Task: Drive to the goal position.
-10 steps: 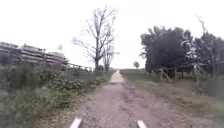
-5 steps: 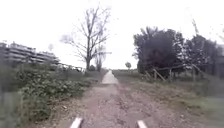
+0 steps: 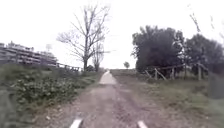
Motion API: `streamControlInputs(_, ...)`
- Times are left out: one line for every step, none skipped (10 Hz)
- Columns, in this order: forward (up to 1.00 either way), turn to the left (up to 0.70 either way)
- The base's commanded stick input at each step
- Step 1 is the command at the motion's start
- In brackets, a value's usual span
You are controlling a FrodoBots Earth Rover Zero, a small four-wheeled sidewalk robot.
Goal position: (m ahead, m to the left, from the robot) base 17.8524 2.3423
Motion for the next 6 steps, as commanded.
streamControlInputs(0.7, 0.0)
streamControlInputs(0.7, 0.0)
streamControlInputs(0.7, 0.0)
streamControlInputs(0.7, 0.0)
streamControlInputs(0.7, 0.0)
streamControlInputs(0.7, 0.0)
